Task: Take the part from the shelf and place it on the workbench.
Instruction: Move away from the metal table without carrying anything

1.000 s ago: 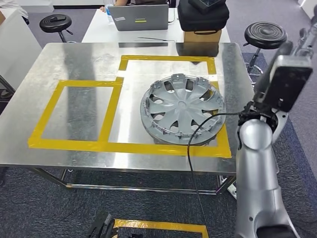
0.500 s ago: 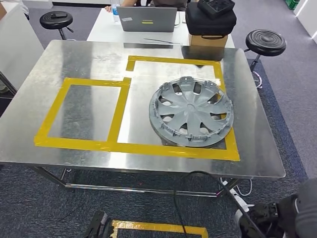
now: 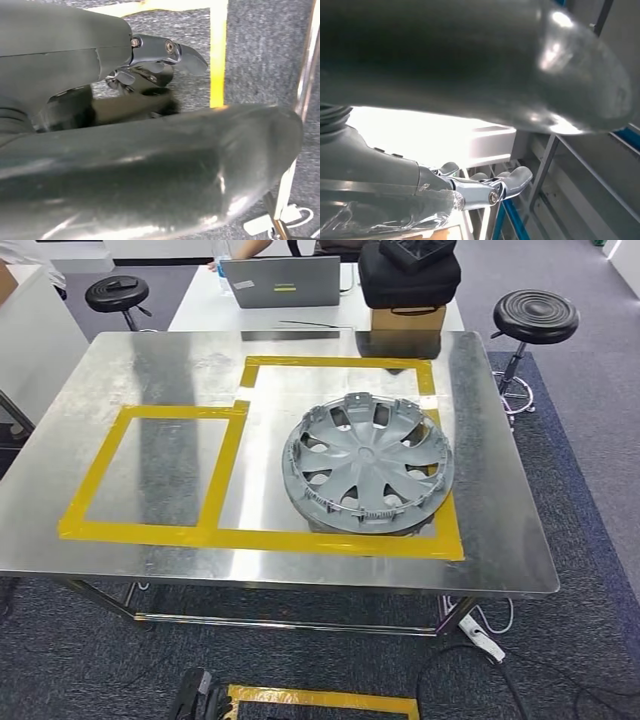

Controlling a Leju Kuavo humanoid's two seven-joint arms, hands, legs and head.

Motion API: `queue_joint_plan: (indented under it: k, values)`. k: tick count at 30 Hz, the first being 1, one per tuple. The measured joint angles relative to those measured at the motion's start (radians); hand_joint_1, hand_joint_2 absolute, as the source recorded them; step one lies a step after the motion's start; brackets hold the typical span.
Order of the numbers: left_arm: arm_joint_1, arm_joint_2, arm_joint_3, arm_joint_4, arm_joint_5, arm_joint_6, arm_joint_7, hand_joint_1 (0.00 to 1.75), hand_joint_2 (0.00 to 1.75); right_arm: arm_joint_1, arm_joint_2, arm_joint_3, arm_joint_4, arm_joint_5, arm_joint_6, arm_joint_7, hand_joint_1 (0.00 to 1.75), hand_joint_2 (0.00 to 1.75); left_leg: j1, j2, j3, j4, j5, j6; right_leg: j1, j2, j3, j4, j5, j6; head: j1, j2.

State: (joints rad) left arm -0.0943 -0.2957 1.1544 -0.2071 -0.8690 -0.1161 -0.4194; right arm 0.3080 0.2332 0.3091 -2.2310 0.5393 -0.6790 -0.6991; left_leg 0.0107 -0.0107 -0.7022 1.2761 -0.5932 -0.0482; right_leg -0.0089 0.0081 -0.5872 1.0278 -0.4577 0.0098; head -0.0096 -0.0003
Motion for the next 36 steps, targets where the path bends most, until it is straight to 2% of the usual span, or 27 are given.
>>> queue_joint_plan:
  k: [1,2,4,5,6,7,10,12,14,15,16,17,18,19,21,22,24,26,28,30,31,32,33,36]
  values:
    - [0.001,0.002,0.002,0.0,0.0,-0.002,0.004,0.0,0.0,0.009,0.003,-0.005,-0.002,0.001,0.0,0.0,0.0,0.0,0.0,0.0,-0.006,0.015,0.005,0.001,0.0,0.0,0.0,0.0,0.0,0.0,0.0,0.0]
    - [0.002,0.004,0.003,0.0,0.0,-0.004,0.007,0.0,0.0,0.017,0.006,-0.008,-0.003,0.004,0.0,0.0,0.0,0.0,0.0,0.0,0.007,-0.01,0.027,0.003,0.0,0.001,0.0,0.0,0.0,0.0,0.0,0.0]
    - [0.002,0.007,0.004,0.0,0.001,-0.005,0.012,0.0,0.0,0.032,0.011,-0.011,-0.004,0.011,0.0,-0.001,0.0,0.0,-0.001,0.001,0.074,-0.137,0.092,0.009,0.001,0.001,0.001,0.001,0.001,0.004,0.0,0.0]
    - [0.0,0.007,0.005,0.0,0.002,-0.004,0.013,0.0,0.0,0.037,0.012,-0.011,-0.004,0.013,0.0,-0.001,0.0,0.0,-0.001,0.001,0.107,-0.202,0.113,0.012,0.003,0.002,0.0,0.003,0.0,0.009,0.0,0.0]
    - [-0.001,0.006,0.006,0.0,0.003,-0.001,0.014,0.0,0.0,0.041,0.012,-0.01,-0.003,0.012,0.0,-0.001,0.0,0.0,-0.001,0.001,0.129,-0.246,0.124,0.015,0.006,0.002,0.0,0.004,0.0,0.014,0.0,0.0]
    - [-0.002,0.005,0.008,0.0,0.005,0.004,0.015,0.0,0.0,0.045,0.012,-0.008,0.0,0.007,0.0,-0.002,0.0,0.0,-0.002,0.001,0.139,-0.268,0.125,0.019,0.007,0.002,-0.001,0.003,0.001,0.02,0.0,0.0]
    - [0.0,-0.003,0.013,0.0,0.011,0.023,0.014,0.0,0.0,0.048,0.01,0.004,0.017,-0.016,0.0,-0.002,0.0,0.0,-0.002,0.0,0.139,-0.275,0.128,0.036,0.005,0.001,-0.003,0.002,0.0,0.037,0.001,0.0]
    - [0.0,-0.008,0.015,0.0,0.011,0.026,0.013,0.0,0.0,0.048,0.005,0.015,0.032,-0.028,0.0,-0.002,0.0,0.0,0.002,0.001,0.139,-0.278,0.132,0.047,0.004,0.0,-0.028,0.058,-0.037,0.048,0.006,0.0]
    - [0.0,-0.01,0.018,0.0,0.012,0.022,0.011,0.0,0.0,0.047,-0.001,0.023,0.048,-0.038,0.0,-0.002,0.0,0.0,0.002,0.002,0.139,-0.278,0.133,0.052,0.003,-0.001,-0.087,0.189,-0.103,0.055,0.01,0.0]
    - [0.0,-0.01,0.019,0.0,0.012,0.018,0.009,0.0,0.0,0.047,-0.003,0.026,0.054,-0.041,0.0,-0.002,0.0,0.0,0.001,0.002,0.139,-0.278,0.133,0.053,0.003,-0.001,-0.115,0.249,-0.126,0.056,0.01,0.0]
    - [0.001,-0.01,0.02,0.0,0.013,0.014,0.008,0.0,0.0,0.047,-0.005,0.028,0.06,-0.041,0.0,-0.002,0.0,0.0,0.001,0.002,0.139,-0.278,0.133,0.053,0.003,-0.001,-0.129,0.281,-0.132,0.057,0.01,0.0]
    - [0.001,-0.01,0.02,0.0,0.014,0.009,0.007,0.0,0.0,0.047,-0.006,0.03,0.064,-0.041,0.0,-0.002,0.0,0.0,0.001,0.002,0.14,-0.278,0.133,0.053,0.002,-0.001,-0.124,0.272,-0.117,0.057,0.01,0.0]
    - [0.001,-0.011,0.021,0.0,0.014,0.005,0.009,0.0,0.44,0.047,-0.007,0.032,0.066,-0.042,0.0,-0.002,0.0,0.0,0.002,0.001,0.141,-0.278,0.132,0.052,0.001,-0.001,-0.1,0.224,-0.088,0.056,0.01,0.0]
    - [0.001,-0.011,0.023,0.0,0.015,0.003,0.015,0.0,0.87,0.046,-0.009,0.035,0.068,-0.043,0.0,-0.002,0.0,0.0,0.002,0.0,0.143,-0.277,0.131,0.05,0.0,-0.002,-0.063,0.154,-0.053,0.055,0.01,0.0]
    - [0.001,-0.011,0.025,0.0,0.016,0.0,0.034,0.0,1.75,0.045,-0.011,0.04,0.073,-0.046,0.0,-0.002,0.0,0.0,-0.001,-0.002,0.145,-0.274,0.13,0.041,0.0,0.0,0.001,0.034,-0.011,0.049,0.01,0.0]
    - [0.001,-0.011,0.026,0.0,0.015,0.001,0.043,0.0,1.75,0.044,-0.012,0.043,0.076,-0.048,0.0,-0.002,0.0,0.0,-0.003,-0.003,0.144,-0.274,0.132,0.035,0.001,0.001,0.014,0.007,-0.005,0.045,0.01,0.0]
    - [0.001,-0.011,0.027,0.0,0.01,0.006,0.056,0.0,1.75,0.044,-0.013,0.045,0.081,-0.051,0.0,-0.001,0.0,0.0,-0.003,-0.003,0.143,-0.276,0.138,0.022,0.004,0.004,0.011,0.002,-0.002,0.032,0.009,0.0]
    - [0.001,-0.011,0.027,0.0,0.003,0.014,0.061,0.0,1.75,0.043,-0.013,0.045,0.085,-0.054,0.0,-0.002,0.0,0.0,-0.001,-0.003,0.137,-0.269,0.126,0.012,0.002,0.002,0.007,-0.001,0.005,0.018,0.008,0.0]
    - [0.0,-0.011,0.027,0.0,-0.005,0.021,0.062,0.0,1.75,0.043,-0.014,0.046,0.089,-0.056,0.0,-0.002,0.0,0.0,-0.001,-0.001,0.108,-0.2,0.068,0.004,-0.001,-0.002,-0.001,-0.006,0.015,0.005,0.004,0.0]
    - [0.001,-0.009,0.027,0.0,-0.01,0.022,0.065,0.0,1.75,0.043,-0.015,0.046,0.093,-0.057,0.0,-0.002,0.0,0.0,-0.001,0.0,0.057,-0.072,-0.006,0.0,0.0,-0.004,-0.015,-0.006,0.024,-0.001,0.001,0.0]
    - [0.001,-0.007,0.027,0.0,-0.012,0.021,0.067,0.0,1.75,0.043,-0.015,0.047,0.096,-0.057,0.0,-0.002,0.0,0.0,-0.001,0.0,0.042,-0.027,-0.025,-0.001,0.001,-0.005,-0.023,-0.006,0.03,-0.001,0.001,0.0]
    - [0.001,-0.005,0.027,0.0,-0.014,0.02,0.068,0.0,1.75,0.043,-0.016,0.047,0.098,-0.056,0.0,-0.002,0.0,0.0,-0.002,0.0,0.043,-0.015,-0.025,0.0,0.002,-0.005,-0.03,-0.006,0.036,0.0,0.001,0.0]
    - [0.001,-0.003,0.027,0.0,-0.015,0.019,0.07,0.0,1.75,0.043,-0.016,0.047,0.1,-0.056,0.0,-0.002,0.0,0.0,-0.002,0.0,0.065,-0.042,-0.007,0.003,0.003,-0.005,-0.038,-0.006,0.042,0.001,0.001,0.0]
    - [-0.002,0.002,0.026,0.0,-0.019,0.018,0.071,0.0,1.75,0.043,-0.017,0.047,0.102,-0.055,0.0,-0.002,0.0,0.0,-0.003,-0.001,0.188,-0.237,0.061,0.014,0.005,-0.002,-0.053,-0.004,0.06,0.012,0.001,0.0]
